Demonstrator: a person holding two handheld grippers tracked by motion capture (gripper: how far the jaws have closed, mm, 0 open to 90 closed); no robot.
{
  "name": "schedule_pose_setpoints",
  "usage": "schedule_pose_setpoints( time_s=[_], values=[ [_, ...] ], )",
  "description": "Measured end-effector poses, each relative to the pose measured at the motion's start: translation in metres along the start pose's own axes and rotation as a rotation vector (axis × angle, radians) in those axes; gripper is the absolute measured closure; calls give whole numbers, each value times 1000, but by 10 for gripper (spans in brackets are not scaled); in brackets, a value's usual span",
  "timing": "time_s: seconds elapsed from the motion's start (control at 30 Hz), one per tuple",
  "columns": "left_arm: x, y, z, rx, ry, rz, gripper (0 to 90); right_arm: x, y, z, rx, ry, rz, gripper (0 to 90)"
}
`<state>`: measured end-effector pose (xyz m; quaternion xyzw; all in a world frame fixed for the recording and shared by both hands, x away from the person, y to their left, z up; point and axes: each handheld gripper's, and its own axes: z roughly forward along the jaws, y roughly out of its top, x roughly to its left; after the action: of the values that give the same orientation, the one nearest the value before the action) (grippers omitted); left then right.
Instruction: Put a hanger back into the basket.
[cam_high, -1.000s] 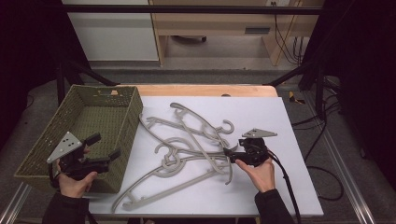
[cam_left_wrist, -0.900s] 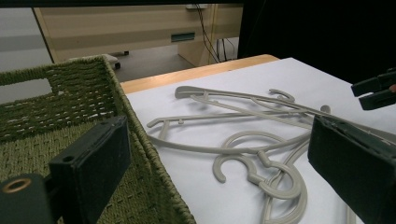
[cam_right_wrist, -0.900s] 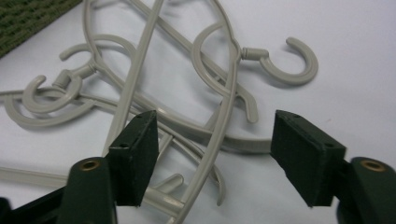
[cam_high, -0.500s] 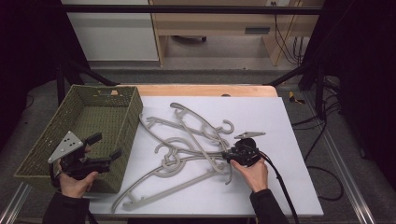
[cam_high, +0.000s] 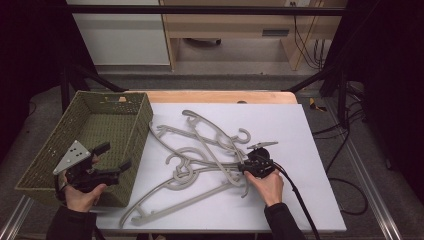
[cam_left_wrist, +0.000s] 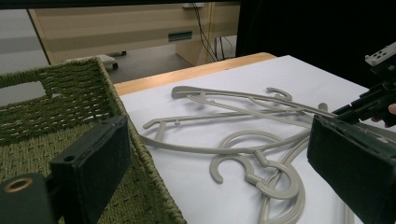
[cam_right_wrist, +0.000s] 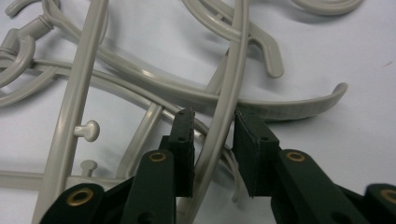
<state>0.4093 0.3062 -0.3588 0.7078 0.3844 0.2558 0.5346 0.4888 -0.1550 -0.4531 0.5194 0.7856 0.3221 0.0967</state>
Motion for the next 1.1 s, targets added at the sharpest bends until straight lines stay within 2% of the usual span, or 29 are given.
schedule_pose_setpoints(
  time_s=[0.43, 0.73, 0.9, 1.1],
  values=[
    [0, 0, 0, 0, -3, -1, 63, -5, 2, -3, 26, 12, 66, 739],
    [-1, 0, 0, -2, -4, 0, 66, -7, 2, -11, -9, 3, 96, 820],
    [-2, 1, 0, 2, -5, 7, 67, -11, 3, -17, -23, 20, 116, 824],
    [-2, 2, -1, -4, -6, 9, 68, -12, 4, -26, -37, 17, 110, 827]
  ],
)
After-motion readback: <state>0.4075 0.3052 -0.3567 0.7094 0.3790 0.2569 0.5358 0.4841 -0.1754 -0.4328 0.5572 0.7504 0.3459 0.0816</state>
